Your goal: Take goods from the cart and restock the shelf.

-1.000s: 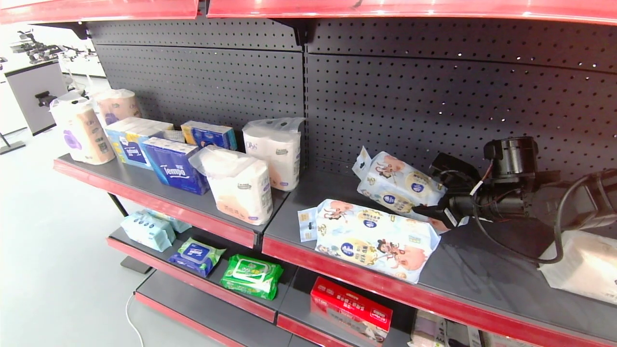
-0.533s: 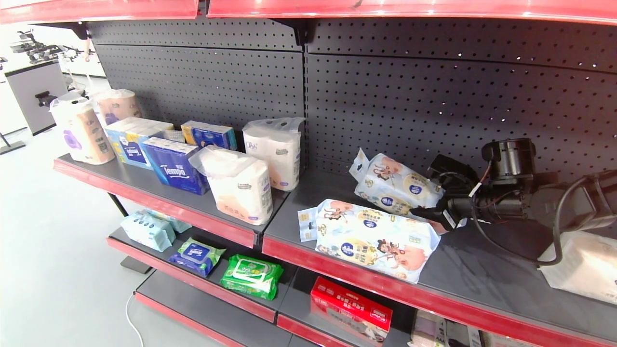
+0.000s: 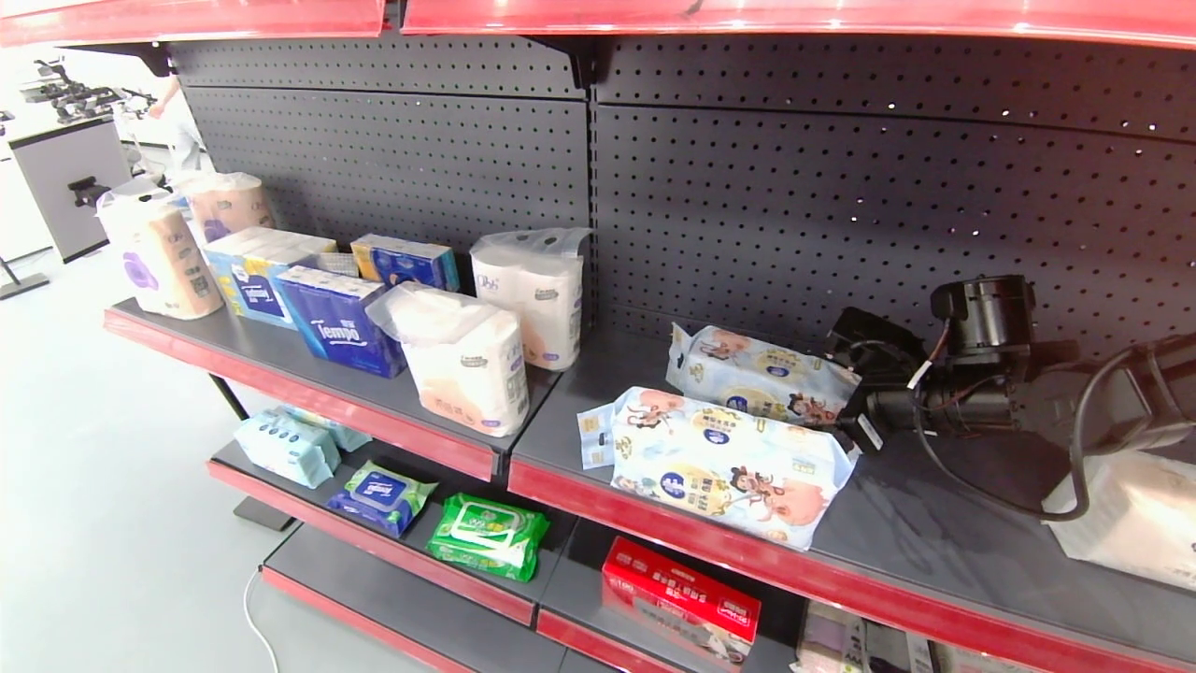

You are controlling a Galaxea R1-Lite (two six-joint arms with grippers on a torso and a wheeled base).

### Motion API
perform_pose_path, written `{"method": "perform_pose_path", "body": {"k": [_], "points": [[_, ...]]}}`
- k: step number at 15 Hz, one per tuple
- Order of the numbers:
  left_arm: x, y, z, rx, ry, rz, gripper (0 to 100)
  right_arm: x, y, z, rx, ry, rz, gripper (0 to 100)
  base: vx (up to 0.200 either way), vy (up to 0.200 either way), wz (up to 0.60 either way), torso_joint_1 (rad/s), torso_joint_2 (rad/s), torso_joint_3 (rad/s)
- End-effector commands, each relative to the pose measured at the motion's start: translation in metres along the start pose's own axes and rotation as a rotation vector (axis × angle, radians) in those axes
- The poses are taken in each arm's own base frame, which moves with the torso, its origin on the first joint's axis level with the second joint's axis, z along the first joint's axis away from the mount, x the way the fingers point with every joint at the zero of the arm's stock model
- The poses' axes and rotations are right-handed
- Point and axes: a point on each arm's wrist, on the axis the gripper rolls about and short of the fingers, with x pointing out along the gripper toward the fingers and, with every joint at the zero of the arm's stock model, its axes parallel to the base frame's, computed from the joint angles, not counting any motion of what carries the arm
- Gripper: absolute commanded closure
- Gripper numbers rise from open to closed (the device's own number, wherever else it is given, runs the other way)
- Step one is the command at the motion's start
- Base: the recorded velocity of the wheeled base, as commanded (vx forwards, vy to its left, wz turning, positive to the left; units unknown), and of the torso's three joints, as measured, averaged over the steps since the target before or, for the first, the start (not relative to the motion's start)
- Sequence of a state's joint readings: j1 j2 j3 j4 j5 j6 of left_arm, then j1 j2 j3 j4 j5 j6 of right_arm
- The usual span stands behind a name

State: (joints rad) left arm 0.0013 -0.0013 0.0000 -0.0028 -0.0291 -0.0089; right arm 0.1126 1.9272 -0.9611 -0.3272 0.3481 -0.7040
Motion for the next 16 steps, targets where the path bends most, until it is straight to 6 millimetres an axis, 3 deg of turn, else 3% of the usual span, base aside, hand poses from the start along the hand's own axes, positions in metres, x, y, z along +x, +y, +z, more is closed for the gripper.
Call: {"method": "perform_pose_path", "body": {"k": [1,7,16], "points": [[0.0,0.0,0.0,0.0,0.001,0.0,0,-0.001,-0.002,-0.003,0.009,0.007,-0.008,0,0.0,0.0,0.0,0.0,0.0,0.0],[0.0,0.0,0.0,0.0,0.001,0.0,0,-0.015,-0.011,-0.025,0.069,0.059,-0.044,0,0.0,0.0,0.0,0.0,0.0,0.0],[0.0,0.0,0.0,0.0,0.001,0.0,0,-0.014,-0.015,-0.023,0.073,0.074,-0.089,0,0.0,0.0,0.0,0.0,0.0,0.0]]}}
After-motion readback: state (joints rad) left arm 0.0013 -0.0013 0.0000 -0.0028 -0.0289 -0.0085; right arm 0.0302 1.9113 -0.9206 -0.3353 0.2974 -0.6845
